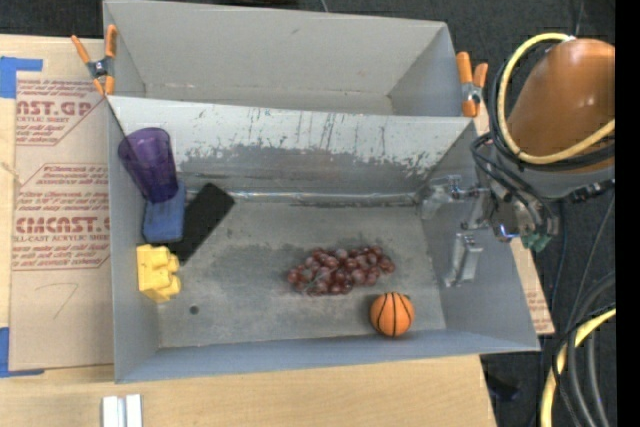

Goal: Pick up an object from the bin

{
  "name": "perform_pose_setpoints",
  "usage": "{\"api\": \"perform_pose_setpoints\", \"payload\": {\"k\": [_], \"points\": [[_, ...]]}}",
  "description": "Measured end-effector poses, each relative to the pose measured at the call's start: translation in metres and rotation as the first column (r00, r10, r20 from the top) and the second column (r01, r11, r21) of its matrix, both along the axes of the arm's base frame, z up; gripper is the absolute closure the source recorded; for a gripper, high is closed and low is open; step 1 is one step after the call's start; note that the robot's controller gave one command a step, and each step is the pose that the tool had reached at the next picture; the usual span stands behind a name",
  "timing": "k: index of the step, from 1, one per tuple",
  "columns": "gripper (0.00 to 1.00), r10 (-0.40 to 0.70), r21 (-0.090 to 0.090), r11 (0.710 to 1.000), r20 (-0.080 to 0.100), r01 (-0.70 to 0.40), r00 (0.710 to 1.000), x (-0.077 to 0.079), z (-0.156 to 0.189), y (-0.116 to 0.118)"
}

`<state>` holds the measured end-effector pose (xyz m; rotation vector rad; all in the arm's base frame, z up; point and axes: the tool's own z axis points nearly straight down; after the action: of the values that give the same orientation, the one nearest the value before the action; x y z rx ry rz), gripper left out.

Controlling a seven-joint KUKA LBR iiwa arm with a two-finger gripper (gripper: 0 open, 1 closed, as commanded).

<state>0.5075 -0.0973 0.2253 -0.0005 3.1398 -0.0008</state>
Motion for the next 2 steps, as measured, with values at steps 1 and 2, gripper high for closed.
{"api": "perform_pose_setpoints", "payload": {"k": [1,2], "points": [[0.0,0.033,0.0,0.999,-0.001,-0.033,0.999,0.001,0.001,0.0],[0.0,0.341,0.002,0.94,-0.004,-0.341,0.94,0.005,-0.072,-0.006]]}}
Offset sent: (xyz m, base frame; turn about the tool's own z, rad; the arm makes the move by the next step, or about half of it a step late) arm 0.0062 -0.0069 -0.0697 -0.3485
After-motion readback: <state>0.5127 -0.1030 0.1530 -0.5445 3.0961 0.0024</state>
